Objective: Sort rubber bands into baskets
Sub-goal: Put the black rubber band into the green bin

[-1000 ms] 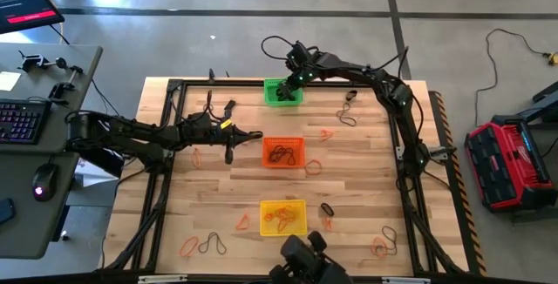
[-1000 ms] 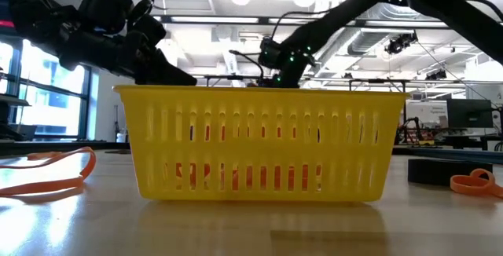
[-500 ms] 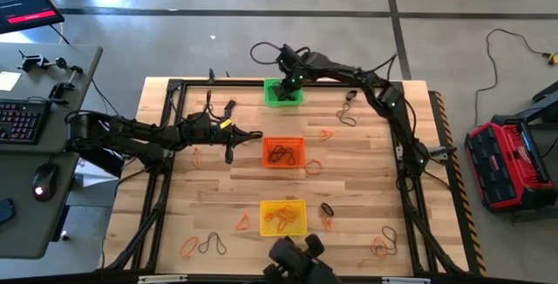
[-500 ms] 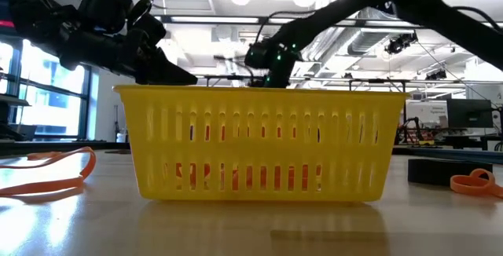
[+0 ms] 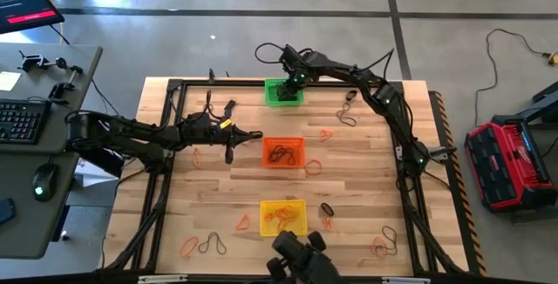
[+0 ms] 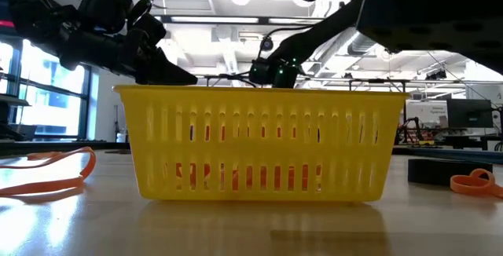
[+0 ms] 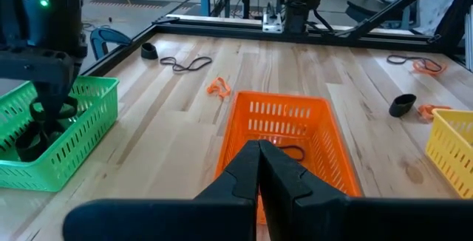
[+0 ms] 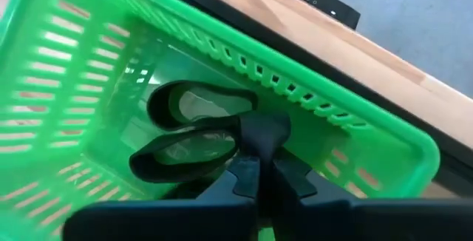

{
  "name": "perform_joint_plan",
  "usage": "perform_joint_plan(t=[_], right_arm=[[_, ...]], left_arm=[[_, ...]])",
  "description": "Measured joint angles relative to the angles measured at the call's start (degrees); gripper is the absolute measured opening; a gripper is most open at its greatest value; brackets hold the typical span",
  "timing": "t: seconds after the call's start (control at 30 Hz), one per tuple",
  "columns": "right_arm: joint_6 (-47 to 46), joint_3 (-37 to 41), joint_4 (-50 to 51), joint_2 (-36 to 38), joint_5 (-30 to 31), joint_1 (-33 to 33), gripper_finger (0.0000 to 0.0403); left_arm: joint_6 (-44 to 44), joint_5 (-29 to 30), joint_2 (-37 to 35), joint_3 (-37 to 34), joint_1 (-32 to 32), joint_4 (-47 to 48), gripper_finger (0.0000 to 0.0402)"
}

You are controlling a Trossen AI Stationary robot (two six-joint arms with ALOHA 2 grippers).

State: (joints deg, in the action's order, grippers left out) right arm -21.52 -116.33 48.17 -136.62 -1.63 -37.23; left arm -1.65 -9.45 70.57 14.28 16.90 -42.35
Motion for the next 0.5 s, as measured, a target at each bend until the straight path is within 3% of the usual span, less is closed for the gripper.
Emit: perform_joint_plan(t=[0.5], right_arm=[[4.3,0.0,-0.8,0.0,-0.1,0.4,0.0095]], left_arm=[[0.0,0.0,0.0,0.0,0.0,0.1,0.0]])
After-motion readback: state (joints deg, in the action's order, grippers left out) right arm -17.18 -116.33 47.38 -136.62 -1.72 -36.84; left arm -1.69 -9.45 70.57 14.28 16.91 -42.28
